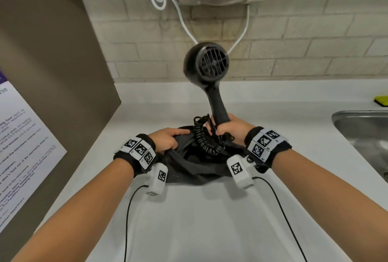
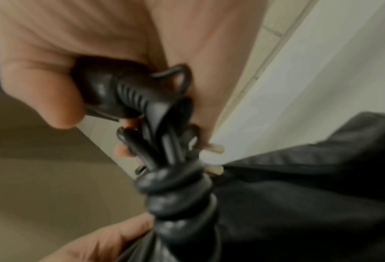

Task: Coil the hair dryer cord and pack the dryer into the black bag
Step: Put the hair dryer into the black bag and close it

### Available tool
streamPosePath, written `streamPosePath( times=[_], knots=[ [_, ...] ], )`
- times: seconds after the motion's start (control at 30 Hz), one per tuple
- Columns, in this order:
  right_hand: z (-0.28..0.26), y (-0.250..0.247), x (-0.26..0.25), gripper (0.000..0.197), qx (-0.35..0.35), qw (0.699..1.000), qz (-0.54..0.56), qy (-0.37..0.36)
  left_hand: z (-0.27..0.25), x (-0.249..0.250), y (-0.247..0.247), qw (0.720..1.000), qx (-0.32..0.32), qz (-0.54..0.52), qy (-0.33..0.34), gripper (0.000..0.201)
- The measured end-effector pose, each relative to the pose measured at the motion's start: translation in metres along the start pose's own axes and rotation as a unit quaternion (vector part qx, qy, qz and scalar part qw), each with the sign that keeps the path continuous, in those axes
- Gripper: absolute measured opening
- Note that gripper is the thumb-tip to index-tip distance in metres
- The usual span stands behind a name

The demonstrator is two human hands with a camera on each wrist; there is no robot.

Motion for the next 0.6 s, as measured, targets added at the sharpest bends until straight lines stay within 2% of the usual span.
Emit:
streamPosePath(
  times=[0.07, 0.13, 0.27, 0.33, 0.4, 0.47, 0.6],
  knots=[
    [0.001, 0.008, 0.01, 0.027, -0.053, 0.999, 0.0, 0.007, 0.002, -0.003, -0.001, 0.999, 0.009, 0.031, -0.009, 0.076],
    [0.001, 0.012, 0.018, 0.024, -0.093, 0.995, -0.032, 0.027, 0.003, -0.003, -0.002, 0.999, 0.02, 0.034, 0.003, 0.077],
    [0.003, 0.01, 0.034, 0.024, -0.107, 0.982, -0.125, 0.097, 0.004, -0.003, -0.001, 1.0, -0.015, -0.016, 0.012, 0.076],
    [0.003, 0.011, 0.041, 0.028, -0.113, 0.973, -0.159, 0.125, 0.004, -0.006, -0.006, 1.0, 0.003, -0.005, 0.005, 0.059],
    [0.002, 0.01, 0.049, 0.032, -0.116, 0.966, -0.176, 0.151, 0.004, -0.011, -0.018, 0.998, 0.062, 0.004, -0.009, 0.027],
    [0.002, 0.008, 0.055, 0.033, -0.117, 0.959, -0.188, 0.178, 0.005, -0.021, -0.028, 0.994, 0.096, -0.033, -0.028, 0.021],
    [0.002, 0.006, 0.057, 0.029, -0.142, 0.947, -0.196, 0.212, 0.002, -0.035, -0.036, 0.985, 0.063, -0.154, -0.044, 0.058]
  ],
)
Point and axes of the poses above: each hand's wrist, its own z-axis towards the middle knuckle, its own y-axis out of the palm, x = y × z, the point moved 6 cm from there along z, towards the middle knuckle, and after that the axes turned 2 degrees about y, right-handed, at the moved point
